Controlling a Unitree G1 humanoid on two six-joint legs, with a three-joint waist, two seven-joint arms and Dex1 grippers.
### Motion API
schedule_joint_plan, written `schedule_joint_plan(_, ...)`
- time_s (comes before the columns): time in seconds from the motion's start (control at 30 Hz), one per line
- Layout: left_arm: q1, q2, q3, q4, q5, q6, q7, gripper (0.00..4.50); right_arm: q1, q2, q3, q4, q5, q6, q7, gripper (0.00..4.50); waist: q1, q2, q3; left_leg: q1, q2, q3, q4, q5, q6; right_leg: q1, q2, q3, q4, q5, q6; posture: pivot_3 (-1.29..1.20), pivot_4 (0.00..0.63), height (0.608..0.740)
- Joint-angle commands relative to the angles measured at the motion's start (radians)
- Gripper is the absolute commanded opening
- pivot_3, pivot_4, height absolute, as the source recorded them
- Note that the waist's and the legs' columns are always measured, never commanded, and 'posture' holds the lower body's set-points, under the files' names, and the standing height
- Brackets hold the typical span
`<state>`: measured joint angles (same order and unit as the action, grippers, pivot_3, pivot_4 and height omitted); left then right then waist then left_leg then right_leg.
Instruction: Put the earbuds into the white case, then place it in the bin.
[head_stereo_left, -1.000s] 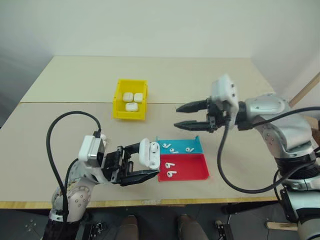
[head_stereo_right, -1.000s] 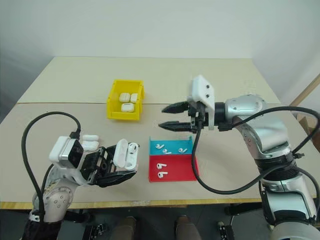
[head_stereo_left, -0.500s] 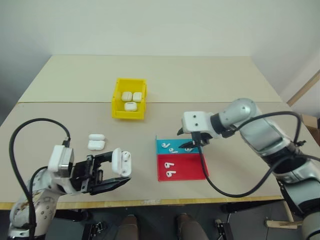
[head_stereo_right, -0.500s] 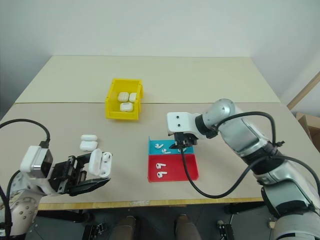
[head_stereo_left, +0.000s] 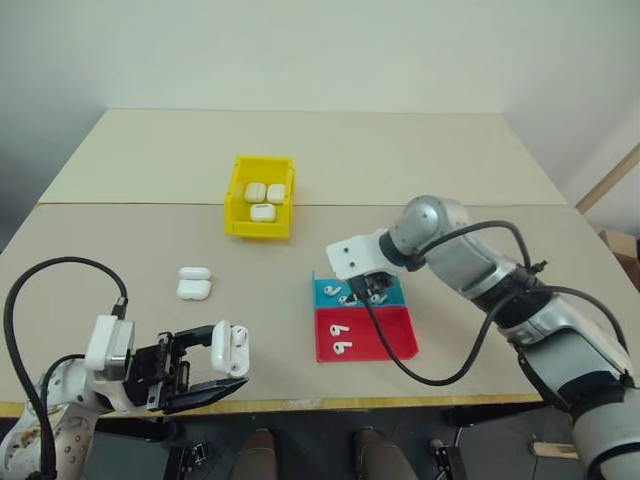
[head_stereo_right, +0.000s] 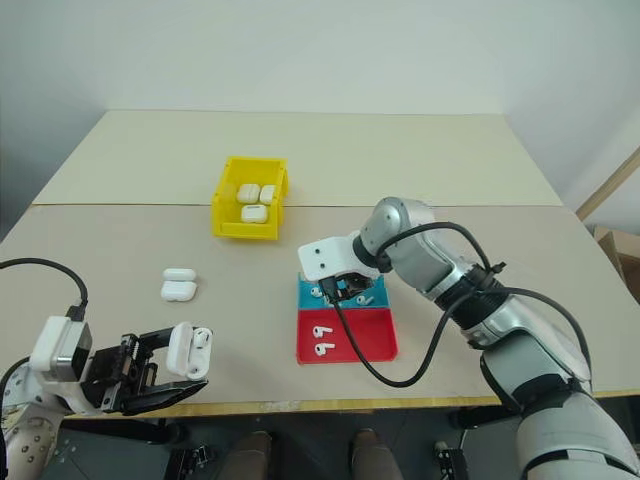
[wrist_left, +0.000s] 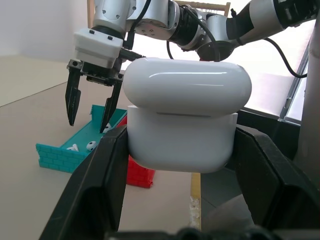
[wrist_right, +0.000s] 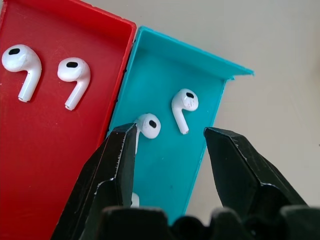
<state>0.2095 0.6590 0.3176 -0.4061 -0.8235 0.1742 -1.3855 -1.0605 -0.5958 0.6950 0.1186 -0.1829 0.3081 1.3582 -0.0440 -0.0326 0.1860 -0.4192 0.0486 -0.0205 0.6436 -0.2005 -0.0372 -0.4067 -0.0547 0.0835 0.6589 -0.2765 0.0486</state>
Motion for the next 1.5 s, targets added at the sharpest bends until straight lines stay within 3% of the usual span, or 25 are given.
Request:
schedule_joint_plan(0.03, -0.009, -0.003, 0.003, -0.031, -0.009, -0.016, 0.008, 2.8, -0.036, 0.023, -0.017, 0.03, -0.038, -0.096, -0.009, 2.59, 0.0, 0.0, 0.0, 0.0, 0.0, 0.0, 0.0, 0.0, 0.0, 0.0, 0.0, 0.0, 0.0, 0.0, 0.0, 0.0, 0.15, 0.74)
schedule_joint_plan(0.47, -0.027, -0.015, -0.009, -0.038, -0.007, -0.017, 0.035, 2.8, -0.049, 0.095, -0.017, 0.139, -0.127, -0.282, -0.023, 2.59, -0.001, 0.0, 0.0, 0.001, 0.0, 0.0, 0.0, 0.0, 0.0, 0.0, 0.0, 0.0, 0.003, 0.0, -0.001, 0.0, 0.15, 0.74)
schedule_joint_plan(1.5, -0.02, -0.035, -0.038, -0.056, 0.008, -0.041, 0.066, 2.8, -0.059, 0.161, -0.021, 0.267, -0.21, -0.44, -0.019, 2.59, -0.002, 0.0, 0.0, 0.003, 0.0, 0.0, 0.0, 0.0, 0.0, 0.001, 0.0, 0.0, 0.005, 0.001, -0.001, 0.0, 0.15, 0.74)
